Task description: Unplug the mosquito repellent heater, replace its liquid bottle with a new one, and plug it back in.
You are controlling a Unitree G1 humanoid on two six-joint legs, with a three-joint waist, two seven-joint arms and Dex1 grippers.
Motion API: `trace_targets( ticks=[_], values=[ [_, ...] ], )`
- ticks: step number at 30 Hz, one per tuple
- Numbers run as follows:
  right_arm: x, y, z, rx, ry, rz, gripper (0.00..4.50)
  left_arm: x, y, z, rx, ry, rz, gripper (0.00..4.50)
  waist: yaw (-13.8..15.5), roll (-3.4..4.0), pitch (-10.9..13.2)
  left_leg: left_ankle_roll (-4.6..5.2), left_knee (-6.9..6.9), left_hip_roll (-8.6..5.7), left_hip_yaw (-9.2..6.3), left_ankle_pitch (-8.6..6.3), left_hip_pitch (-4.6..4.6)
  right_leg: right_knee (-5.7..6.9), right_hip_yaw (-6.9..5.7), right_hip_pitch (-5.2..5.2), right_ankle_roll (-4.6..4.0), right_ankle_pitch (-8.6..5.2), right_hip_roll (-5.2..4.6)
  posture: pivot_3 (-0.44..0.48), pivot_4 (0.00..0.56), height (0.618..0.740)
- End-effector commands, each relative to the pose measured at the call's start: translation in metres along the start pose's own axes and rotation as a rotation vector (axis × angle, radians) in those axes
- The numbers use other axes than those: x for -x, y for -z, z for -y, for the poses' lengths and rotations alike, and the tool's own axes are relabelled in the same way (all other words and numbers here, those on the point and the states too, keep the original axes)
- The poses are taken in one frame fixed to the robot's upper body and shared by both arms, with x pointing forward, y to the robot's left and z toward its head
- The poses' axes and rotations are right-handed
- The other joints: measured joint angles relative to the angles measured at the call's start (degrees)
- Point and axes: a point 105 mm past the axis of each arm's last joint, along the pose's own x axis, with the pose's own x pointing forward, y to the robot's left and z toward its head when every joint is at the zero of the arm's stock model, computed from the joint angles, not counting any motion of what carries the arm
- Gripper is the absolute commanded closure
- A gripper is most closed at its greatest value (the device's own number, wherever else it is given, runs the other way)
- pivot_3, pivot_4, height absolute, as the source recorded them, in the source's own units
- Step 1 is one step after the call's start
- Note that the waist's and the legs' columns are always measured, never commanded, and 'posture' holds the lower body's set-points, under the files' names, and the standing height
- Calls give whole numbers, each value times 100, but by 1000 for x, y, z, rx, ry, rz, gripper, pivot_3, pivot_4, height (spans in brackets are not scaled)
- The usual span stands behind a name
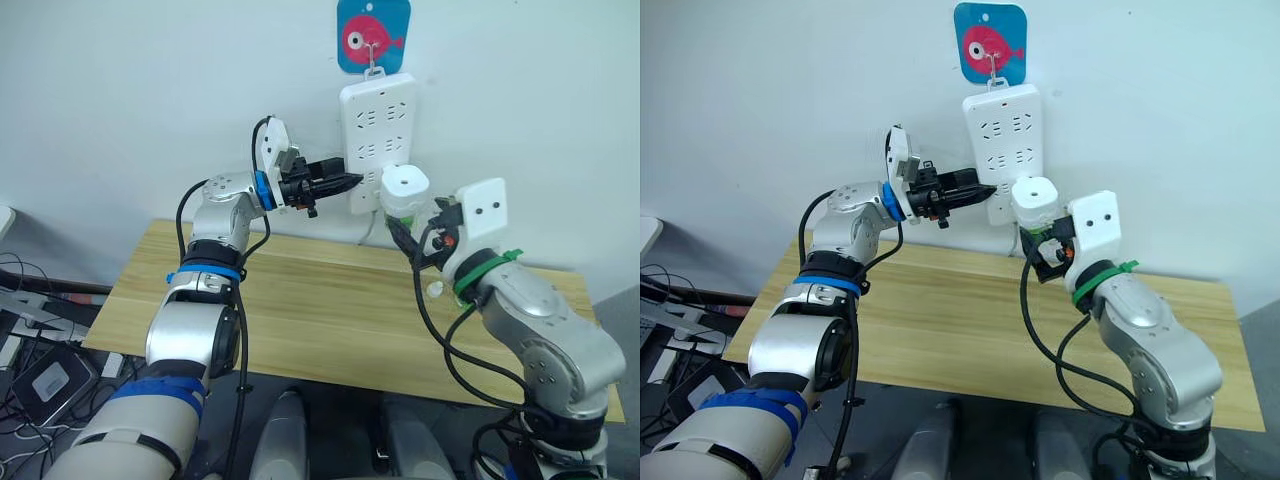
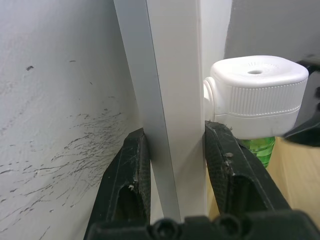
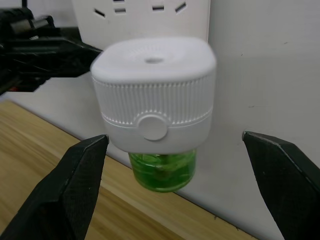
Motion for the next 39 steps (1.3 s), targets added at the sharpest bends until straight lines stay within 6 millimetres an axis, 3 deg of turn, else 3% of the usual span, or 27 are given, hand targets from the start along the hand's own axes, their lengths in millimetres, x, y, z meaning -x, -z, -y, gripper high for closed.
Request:
trace_targets(
  ticks=[1,4,11,14,19,22,27,31,39],
  values=[
    [18,-4,-3,19,-39,30,32,-2,11,-1,-22,-9,-72,3249,-5,-2,-4,0,3,0,-1,0,0,0,-3,3,0,0,0,118,188,740],
    [20,0,-6,-8,-74,23,577,4,11,-8,-37,-54,-72,2268,-18,0,-11,0,6,-1,3,0,1,1,1,3,0,1,-1,122,178,740],
    [12,2,-14,-29,-123,37,3277,43,15,-24,-68,-149,-126,33,-109,0,-11,-7,5,3,-4,12,3,14,-5,-2,-1,2,2,147,164,740],
    [8,3,-18,-26,-151,46,4373,58,15,-23,-101,-145,-156,0,-132,0,-14,-9,3,2,-6,13,3,18,-8,-2,-2,2,2,166,162,740],
    [-5,5,-37,2,-261,57,4475,72,-1,-11,-138,-67,-155,0,-104,0,-14,-33,3,2,-31,27,0,24,-35,-2,-7,5,-1,198,164,740],
    [-15,6,-46,16,-299,61,4475,72,-6,11,-172,40,-163,0,-81,0,-14,-55,2,2,-54,41,-1,34,-55,0,-12,7,-1,212,170,740],
    [-31,3,-47,21,-283,86,4475,74,2,56,-198,173,-191,0,-14,1,-15,-72,2,3,-65,53,7,58,-61,1,-23,7,-2,221,173,740],
    [-37,3,-44,29,-265,88,4475,76,7,63,-183,156,-193,0,24,1,-15,-75,2,4,-86,70,13,89,-79,0,-47,-7,3,217,178,740],
    [-50,2,-46,3,-253,102,4475,74,2,56,-173,112,-178,0,14,1,-16,-73,-1,4,-86,78,15,93,-80,0,-49,-7,6,212,179,740]
  ],
)
